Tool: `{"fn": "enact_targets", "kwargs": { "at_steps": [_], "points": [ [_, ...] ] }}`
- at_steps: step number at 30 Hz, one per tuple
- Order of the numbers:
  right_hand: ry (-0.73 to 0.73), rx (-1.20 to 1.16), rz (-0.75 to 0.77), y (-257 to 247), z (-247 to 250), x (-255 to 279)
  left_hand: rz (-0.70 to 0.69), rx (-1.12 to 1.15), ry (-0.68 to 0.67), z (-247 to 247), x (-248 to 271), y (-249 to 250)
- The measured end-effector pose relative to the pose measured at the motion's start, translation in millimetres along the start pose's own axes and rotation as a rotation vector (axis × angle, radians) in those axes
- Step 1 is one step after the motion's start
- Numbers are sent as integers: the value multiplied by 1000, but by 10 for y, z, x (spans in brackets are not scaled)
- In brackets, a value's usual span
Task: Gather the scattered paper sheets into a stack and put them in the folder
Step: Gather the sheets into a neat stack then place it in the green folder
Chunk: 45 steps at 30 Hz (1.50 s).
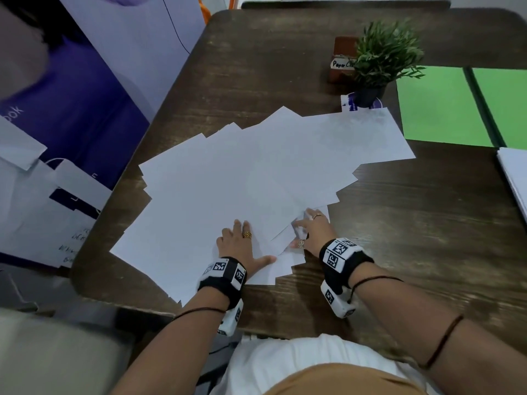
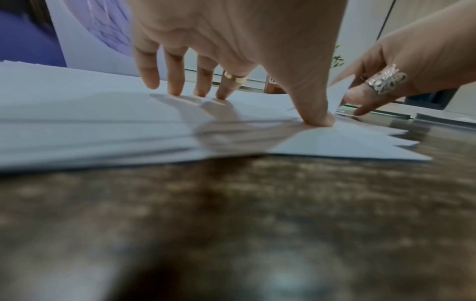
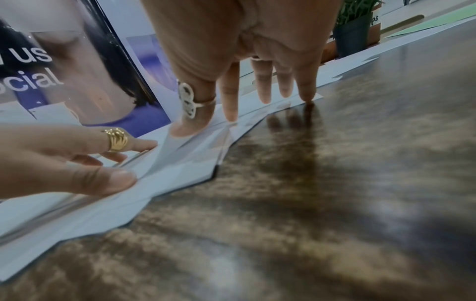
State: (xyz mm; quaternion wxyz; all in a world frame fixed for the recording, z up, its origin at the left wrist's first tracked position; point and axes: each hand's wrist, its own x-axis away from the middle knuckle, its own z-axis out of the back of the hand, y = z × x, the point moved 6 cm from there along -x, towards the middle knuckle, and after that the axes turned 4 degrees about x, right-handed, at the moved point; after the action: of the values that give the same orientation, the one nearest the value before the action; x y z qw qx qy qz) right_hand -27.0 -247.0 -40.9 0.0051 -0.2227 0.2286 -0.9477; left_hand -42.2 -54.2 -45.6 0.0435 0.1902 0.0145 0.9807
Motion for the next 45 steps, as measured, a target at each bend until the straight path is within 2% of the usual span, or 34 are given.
{"fn": "enact_targets", "kwargs": {
  "at_steps": [4, 7, 8, 12, 14, 15, 17, 22, 26, 30, 35, 38, 41, 43, 45],
  "points": [
    [149, -134, -88, -63, 25, -12, -27, -8, 5, 17, 15, -2],
    [84, -239, -129, -163, -16, -48, -42, -12, -9, 11, 29, 8],
    [58, -324, -148, -198, -46, -62, -42, -2, -8, 8, 28, 11],
    [-111, -996, -339, -284, -238, -94, -34, 62, -16, 12, 36, 7],
    [-175, -1214, -350, -370, -309, -118, -48, 59, -38, 2, 55, -3],
    [-173, -1241, -365, -418, -300, -101, -58, 53, -46, -2, 58, -10],
    [-127, -1212, -403, -452, -307, -119, -70, 50, -71, -8, 59, -24],
    [-84, -809, -408, -399, -401, -340, -91, 137, -98, 17, 74, -50],
    [-2, -655, -395, -414, -259, -269, -107, 252, -94, 55, 117, -61],
    [69, -720, -337, -347, -225, -292, -88, 478, -75, 91, 116, -123],
    [57, -839, -323, -241, -142, -214, -183, 480, -125, 12, 146, 19],
    [-27, -928, -330, -293, -173, -123, -205, 524, -155, -11, 165, 184],
    [-98, -965, -342, -406, -276, -18, -109, 811, -78, 10, 173, 161],
    [-25, -868, -336, -443, -309, 5, -15, 1063, -6, 17, 164, 35],
    [60, -699, -331, -436, -330, -10, 32, 1190, 18, 24, 131, -76]
  ]
}}
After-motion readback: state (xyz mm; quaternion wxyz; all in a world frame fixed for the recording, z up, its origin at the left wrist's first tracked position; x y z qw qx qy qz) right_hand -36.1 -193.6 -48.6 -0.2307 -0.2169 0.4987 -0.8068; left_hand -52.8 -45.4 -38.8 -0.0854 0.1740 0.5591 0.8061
